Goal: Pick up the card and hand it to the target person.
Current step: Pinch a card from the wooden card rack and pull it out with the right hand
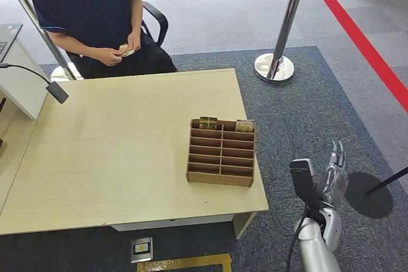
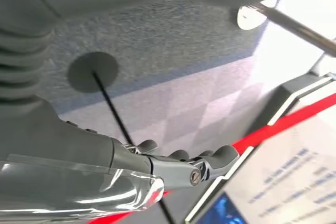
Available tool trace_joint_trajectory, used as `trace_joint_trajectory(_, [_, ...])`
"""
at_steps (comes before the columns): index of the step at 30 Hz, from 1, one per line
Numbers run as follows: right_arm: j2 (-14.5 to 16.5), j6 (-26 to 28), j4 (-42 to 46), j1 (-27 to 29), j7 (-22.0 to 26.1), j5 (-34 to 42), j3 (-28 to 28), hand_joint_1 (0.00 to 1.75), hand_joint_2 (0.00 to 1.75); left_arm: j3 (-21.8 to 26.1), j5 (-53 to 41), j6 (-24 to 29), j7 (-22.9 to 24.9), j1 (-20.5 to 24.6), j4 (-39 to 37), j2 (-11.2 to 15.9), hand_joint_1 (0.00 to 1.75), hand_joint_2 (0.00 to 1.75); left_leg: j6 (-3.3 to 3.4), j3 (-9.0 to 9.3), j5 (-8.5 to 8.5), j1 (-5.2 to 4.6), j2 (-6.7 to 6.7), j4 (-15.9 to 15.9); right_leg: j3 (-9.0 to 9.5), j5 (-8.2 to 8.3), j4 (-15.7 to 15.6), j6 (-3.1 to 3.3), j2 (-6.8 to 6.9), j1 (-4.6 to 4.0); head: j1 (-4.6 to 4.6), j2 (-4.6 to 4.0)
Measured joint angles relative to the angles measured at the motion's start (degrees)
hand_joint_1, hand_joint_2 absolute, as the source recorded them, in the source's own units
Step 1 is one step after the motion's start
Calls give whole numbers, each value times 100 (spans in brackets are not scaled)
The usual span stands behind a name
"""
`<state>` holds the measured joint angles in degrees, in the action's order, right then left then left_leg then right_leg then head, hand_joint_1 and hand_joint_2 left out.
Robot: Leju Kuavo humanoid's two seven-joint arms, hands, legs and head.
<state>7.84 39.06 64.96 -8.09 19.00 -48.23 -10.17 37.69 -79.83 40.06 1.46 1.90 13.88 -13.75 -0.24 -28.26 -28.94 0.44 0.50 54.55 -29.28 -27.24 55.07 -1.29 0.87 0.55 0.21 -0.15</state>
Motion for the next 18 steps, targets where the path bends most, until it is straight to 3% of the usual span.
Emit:
trace_joint_trajectory(7, [-16, -190, 368, -172, -608, -717, 825, 0, 175, -1, -70, 7, -62, 13, -3, 0, 0, 0, 0, -1, 0, 0, 0, 0, -2, 0, 0, 0, 0, 0, -1, 0])
trace_joint_trajectory(18, [-85, -1032, 550, -686, -1912, -1648, 1838, 5, 175, -24, -199, 7, -67, 57, -86, 9, 0, 0, 0, -4, 0, 0, 0, 0, -4, 0, 1, 0, 0, 0, -1, 0])
